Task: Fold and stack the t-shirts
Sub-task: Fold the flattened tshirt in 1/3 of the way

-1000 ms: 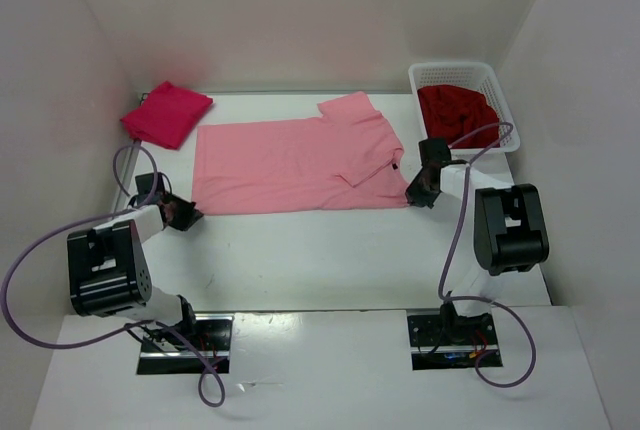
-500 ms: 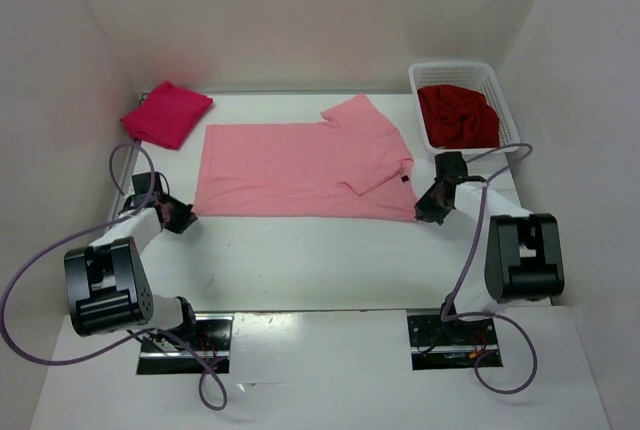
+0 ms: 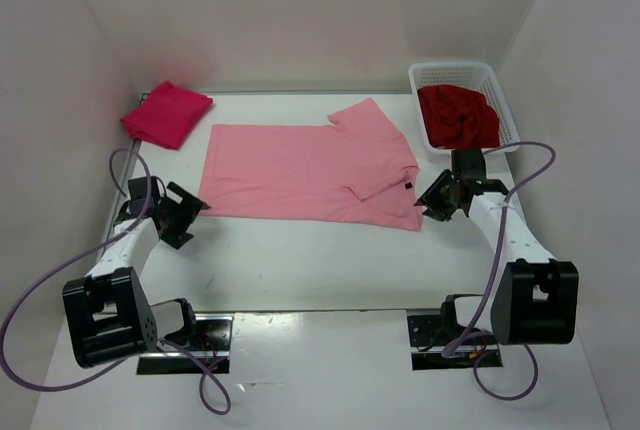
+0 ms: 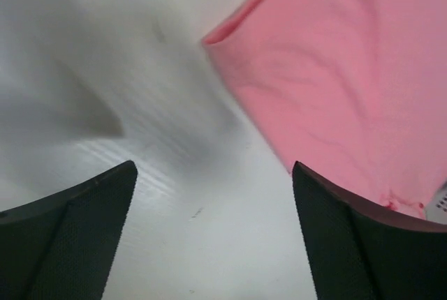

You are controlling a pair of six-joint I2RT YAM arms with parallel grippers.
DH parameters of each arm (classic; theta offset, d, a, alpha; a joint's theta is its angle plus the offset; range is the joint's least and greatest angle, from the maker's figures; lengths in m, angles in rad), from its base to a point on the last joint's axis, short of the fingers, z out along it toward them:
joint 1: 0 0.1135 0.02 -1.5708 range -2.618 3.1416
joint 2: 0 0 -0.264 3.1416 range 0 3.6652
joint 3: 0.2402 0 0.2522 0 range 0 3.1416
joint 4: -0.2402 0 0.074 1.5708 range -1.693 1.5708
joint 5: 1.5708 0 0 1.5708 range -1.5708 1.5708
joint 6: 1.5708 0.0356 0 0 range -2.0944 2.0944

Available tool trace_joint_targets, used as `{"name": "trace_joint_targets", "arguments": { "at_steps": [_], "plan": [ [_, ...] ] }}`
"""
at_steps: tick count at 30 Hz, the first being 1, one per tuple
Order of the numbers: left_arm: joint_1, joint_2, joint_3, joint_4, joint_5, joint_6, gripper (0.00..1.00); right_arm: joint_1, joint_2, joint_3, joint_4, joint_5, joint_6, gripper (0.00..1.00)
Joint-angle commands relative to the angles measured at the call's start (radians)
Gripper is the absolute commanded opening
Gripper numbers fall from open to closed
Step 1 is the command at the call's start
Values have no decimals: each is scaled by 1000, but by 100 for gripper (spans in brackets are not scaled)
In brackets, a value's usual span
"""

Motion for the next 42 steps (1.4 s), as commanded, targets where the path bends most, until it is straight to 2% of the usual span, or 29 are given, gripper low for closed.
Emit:
{"name": "trace_joint_targets", "arguments": {
  "at_steps": [1, 2, 3, 4, 6, 8, 10, 15, 19, 27, 32, 37, 42],
  "plan": [
    [-23, 2, 68, 102, 109, 46, 95, 24, 8, 108, 33, -28, -85, 37],
    [-39, 24, 68, 138, 146, 46, 84, 45, 36, 117, 63, -38, -94, 20],
    [-59, 37, 68, 190, 146, 34, 70, 70, 68, 127, 84, -66, -94, 14],
    [-109, 52, 90, 214, 146, 33, 46, 126, 130, 140, 108, -85, -94, 8],
    [-166, 98, 123, 241, 93, 33, 31, 190, 186, 159, 172, -85, -85, 0],
    [-256, 132, 169, 268, 56, 33, 25, 255, 260, 191, 206, -85, -85, 0],
    [-307, 158, 198, 295, 12, 33, 25, 279, 307, 229, 220, -76, -85, 0],
    [-419, 304, 301, 334, 24, 33, 27, 288, 438, 280, 242, -56, -96, 0],
    [-430, 371, 289, 358, 24, 24, 28, 288, 493, 291, 263, -56, -105, 0],
    [-430, 371, 230, 377, 14, 15, 29, 288, 580, 347, 277, -65, -96, 0],
    [-430, 371, 197, 377, -44, 24, 30, 288, 633, 391, 286, -65, -86, 0],
    [-430, 356, 186, 354, -62, 24, 30, 288, 769, 579, 262, -56, -86, 0],
    [-430, 284, 244, 311, -51, 24, 31, 288, 904, 939, 173, -157, -51, 0]
  ]
}}
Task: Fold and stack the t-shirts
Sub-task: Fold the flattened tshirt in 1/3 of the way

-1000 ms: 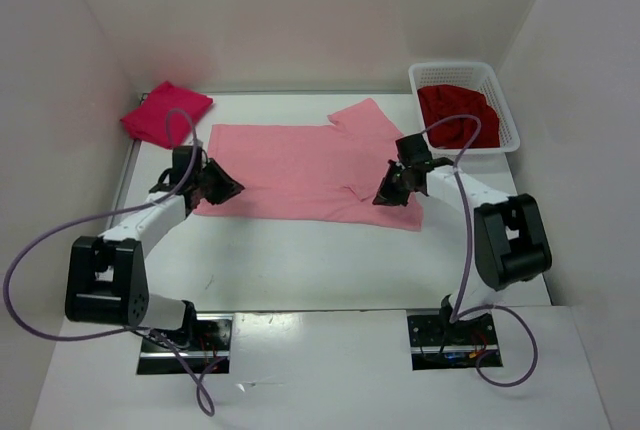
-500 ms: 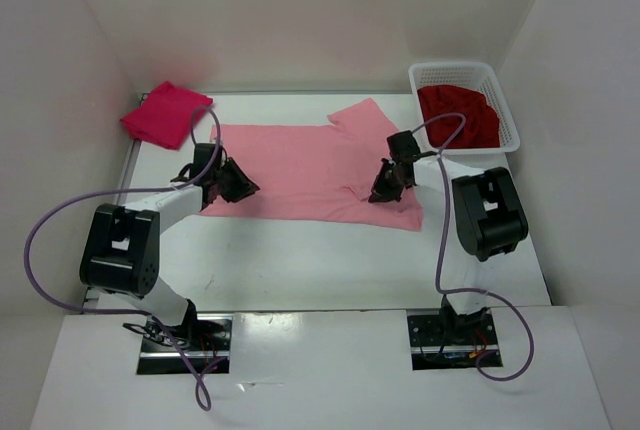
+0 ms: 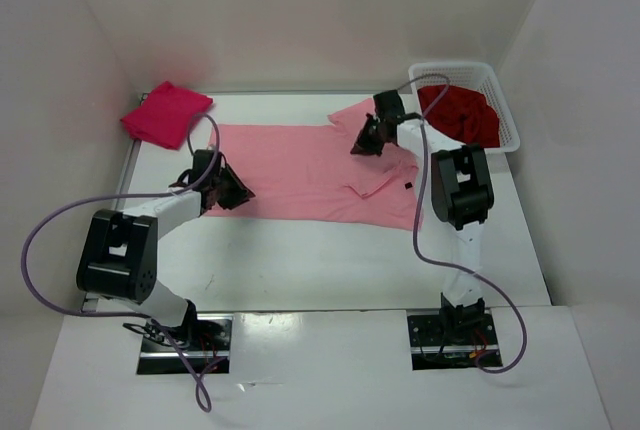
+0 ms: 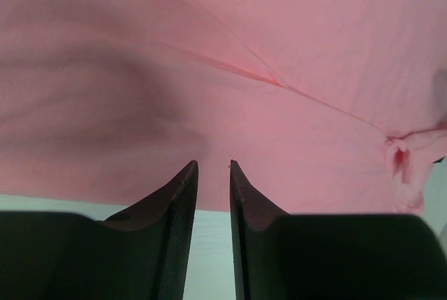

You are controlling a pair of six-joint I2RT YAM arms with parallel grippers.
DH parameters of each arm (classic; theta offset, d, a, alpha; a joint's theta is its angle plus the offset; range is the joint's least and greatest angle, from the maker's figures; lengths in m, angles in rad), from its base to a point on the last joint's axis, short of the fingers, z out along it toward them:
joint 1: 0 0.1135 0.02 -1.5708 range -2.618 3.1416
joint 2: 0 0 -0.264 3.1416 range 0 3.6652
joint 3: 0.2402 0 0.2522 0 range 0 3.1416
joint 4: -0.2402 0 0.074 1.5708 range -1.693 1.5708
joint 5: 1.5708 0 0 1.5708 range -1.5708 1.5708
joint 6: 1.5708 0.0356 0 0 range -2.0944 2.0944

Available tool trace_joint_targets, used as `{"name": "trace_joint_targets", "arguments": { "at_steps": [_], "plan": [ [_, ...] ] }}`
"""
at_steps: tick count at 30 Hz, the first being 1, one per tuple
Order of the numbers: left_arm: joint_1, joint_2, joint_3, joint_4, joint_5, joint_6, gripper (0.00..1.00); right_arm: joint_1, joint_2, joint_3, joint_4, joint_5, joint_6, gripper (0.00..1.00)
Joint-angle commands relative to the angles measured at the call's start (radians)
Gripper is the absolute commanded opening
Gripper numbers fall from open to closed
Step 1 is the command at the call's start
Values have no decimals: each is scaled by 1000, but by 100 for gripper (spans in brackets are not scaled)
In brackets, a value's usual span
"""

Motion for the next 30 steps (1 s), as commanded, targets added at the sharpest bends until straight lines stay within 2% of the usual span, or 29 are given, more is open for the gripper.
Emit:
{"name": "trace_joint_targets", "arguments": {
  "at_steps": [1, 3, 5, 8, 10, 13, 19, 22, 25, 30],
  "plan": [
    [1, -80, 61, -5, -10, 6, 33, 3, 21, 217, -35, -60, 20, 0],
    [1, -126, 61, -17, -10, 6, 33, 12, -31, 191, -35, -45, -4, 2],
    [1, -172, 25, -17, -10, 6, 34, 12, -158, 46, -14, -8, -13, 6],
    [1, -196, -14, -8, -31, 6, 34, 12, -323, -213, 11, 59, -23, 6],
    [1, -196, -32, -8, -31, 6, 34, 3, -376, -363, 29, 84, -23, 0],
    [1, -163, -32, 15, -19, -3, 34, -6, -452, -480, 41, 138, -23, 0],
    [1, -153, -23, 35, 0, -3, 34, -39, -437, -533, 52, 159, -23, 0],
    [1, -143, -34, 35, 0, -3, 34, -39, -357, -475, 64, 159, -33, 0],
    [1, -154, -46, 35, 0, -3, 34, -52, -306, -452, 110, 55, -43, 0],
    [1, -154, -66, 44, 0, -3, 34, -62, -236, -375, 100, 64, -33, 0]
  ]
}}
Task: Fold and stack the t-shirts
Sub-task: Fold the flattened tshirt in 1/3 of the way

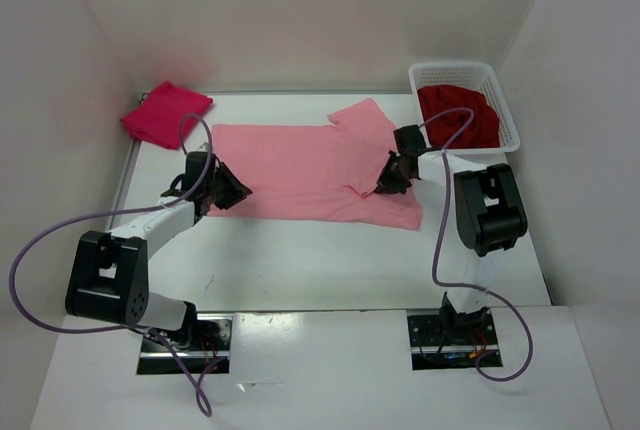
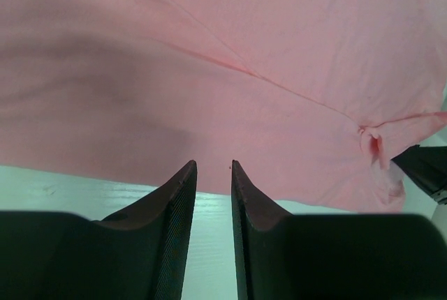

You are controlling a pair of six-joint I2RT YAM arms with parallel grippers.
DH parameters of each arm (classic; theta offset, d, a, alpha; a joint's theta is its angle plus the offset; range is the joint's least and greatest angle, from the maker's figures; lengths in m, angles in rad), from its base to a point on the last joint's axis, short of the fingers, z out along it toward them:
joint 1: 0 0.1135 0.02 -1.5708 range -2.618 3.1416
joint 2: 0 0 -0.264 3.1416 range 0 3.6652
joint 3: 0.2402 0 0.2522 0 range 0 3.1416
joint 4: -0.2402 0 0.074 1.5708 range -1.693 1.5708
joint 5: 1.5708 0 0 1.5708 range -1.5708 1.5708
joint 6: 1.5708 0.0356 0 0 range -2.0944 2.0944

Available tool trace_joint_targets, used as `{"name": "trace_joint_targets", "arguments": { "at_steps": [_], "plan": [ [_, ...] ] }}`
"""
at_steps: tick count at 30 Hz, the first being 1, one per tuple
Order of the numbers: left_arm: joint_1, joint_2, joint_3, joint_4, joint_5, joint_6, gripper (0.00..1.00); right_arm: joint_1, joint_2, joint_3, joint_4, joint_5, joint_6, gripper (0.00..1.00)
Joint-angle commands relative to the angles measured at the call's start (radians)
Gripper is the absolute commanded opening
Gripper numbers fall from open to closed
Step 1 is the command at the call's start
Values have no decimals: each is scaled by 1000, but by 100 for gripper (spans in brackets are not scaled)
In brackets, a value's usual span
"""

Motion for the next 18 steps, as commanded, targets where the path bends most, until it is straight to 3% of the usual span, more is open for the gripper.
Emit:
{"name": "trace_joint_targets", "arguments": {
  "at_steps": [1, 6, 12, 15, 18],
  "plan": [
    [1, -5, -19, 42, 10, -2, 34, -8, 43, 77, 47, -4, -9, 0],
    [1, -5, -19, 42, 10, -2, 34, -8, 97, 191, 59, -38, 23, 0],
    [1, 17, 14, 22, 19, 8, 34, -20, 258, 498, -27, -189, 52, 0],
    [1, -3, 14, 22, -6, 17, 34, -31, 173, 460, -18, -158, 40, 1],
    [1, -3, 14, 22, -6, 17, 34, -31, 25, 288, 11, -118, 40, 3]
  ]
}}
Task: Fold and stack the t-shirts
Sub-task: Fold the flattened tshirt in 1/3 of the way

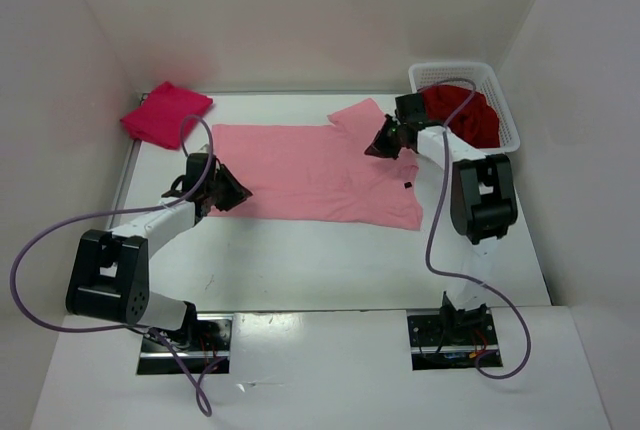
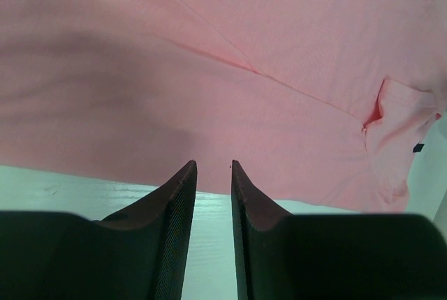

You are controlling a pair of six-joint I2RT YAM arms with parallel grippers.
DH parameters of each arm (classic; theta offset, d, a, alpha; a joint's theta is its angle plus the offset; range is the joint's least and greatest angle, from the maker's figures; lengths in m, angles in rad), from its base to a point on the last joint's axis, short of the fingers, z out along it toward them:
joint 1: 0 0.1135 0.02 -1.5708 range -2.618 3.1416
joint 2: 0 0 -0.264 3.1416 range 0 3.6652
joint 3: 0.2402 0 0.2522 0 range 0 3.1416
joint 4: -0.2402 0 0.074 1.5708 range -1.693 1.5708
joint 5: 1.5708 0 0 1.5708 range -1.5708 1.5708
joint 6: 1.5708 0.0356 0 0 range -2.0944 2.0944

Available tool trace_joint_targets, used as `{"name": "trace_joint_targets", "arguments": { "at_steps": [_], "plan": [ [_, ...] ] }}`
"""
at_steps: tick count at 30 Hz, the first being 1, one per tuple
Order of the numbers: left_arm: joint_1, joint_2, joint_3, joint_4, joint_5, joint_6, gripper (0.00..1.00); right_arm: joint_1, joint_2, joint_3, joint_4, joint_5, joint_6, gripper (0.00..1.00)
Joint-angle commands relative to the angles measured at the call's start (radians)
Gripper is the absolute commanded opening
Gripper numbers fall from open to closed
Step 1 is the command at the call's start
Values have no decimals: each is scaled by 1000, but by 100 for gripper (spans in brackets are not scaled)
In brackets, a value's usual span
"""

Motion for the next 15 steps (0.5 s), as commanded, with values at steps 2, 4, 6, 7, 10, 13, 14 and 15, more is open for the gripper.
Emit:
{"name": "trace_joint_targets", "arguments": {
  "at_steps": [2, 4, 6, 7, 10, 13, 14, 15],
  "plan": [
    [1, -2, 36, 24, 0, 15, 34, 15, -244, -185, 30, 7, 12, 3],
    [-16, 40, 67, 24, 0, 26, 32, 52, -277, -282, 30, 7, 23, 1],
    [-65, 61, 124, -9, -27, 41, 29, 123, -286, -328, 30, 18, 23, 0],
    [-92, 70, 142, -34, -87, 66, 27, 146, -286, -338, 30, 47, 23, 0],
    [-175, 80, 193, -68, -161, 99, 26, 212, -238, -329, 21, 59, 23, 0],
    [-198, 126, 193, -68, -170, 112, 25, 241, -186, -295, 9, 82, 14, 0],
    [-198, 182, 202, -68, -160, 122, 25, 268, -124, -248, -1, 113, 3, 0],
    [-198, 205, 202, -68, -159, 123, 25, 268, -123, -247, -1, 113, 3, 0]
  ]
}}
